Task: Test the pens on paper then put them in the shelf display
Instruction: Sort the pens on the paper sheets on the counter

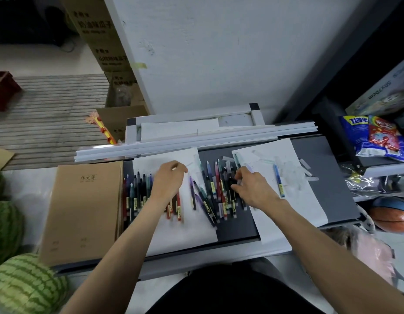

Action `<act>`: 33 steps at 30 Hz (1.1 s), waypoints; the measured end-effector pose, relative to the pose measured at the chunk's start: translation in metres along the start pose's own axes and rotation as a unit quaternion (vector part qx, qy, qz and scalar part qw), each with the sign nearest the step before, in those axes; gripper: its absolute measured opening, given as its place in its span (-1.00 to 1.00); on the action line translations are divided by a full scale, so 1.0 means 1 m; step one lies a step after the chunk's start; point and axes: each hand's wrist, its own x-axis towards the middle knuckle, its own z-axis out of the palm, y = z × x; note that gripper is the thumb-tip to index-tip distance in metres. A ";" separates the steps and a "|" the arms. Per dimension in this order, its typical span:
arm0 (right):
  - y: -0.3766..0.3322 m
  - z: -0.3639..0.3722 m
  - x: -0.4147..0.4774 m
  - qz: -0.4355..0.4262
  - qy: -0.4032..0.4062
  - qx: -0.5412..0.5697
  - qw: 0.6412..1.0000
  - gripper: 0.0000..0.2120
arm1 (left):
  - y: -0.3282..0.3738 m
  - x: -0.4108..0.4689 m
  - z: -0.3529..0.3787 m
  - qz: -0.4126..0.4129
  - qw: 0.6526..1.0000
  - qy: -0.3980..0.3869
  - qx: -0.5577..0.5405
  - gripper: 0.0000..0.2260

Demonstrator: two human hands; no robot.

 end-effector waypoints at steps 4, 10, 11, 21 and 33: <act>0.000 -0.006 -0.009 0.025 0.007 0.112 0.993 -0.85 | 0.008 0.023 0.002 0.046 0.967 0.006 0.250 -0.81; 0.005 -0.012 -0.033 0.113 -0.116 0.565 0.809 -0.82 | 0.008 0.044 0.013 0.079 0.906 -0.024 0.415 -0.70; 0.009 -0.012 -0.038 0.117 -0.156 0.628 0.753 -0.83 | 0.006 0.045 0.014 0.083 0.904 -0.027 0.420 -0.71; 0.022 -0.010 -0.054 0.085 -0.304 0.789 0.527 -0.60 | 0.007 0.027 0.005 -0.046 0.980 -0.073 -0.178 -0.82; -0.024 -0.043 0.011 0.082 -0.174 0.602 0.775 -0.75 | 0.002 -0.001 0.004 -0.134 0.909 -0.102 -0.381 -0.72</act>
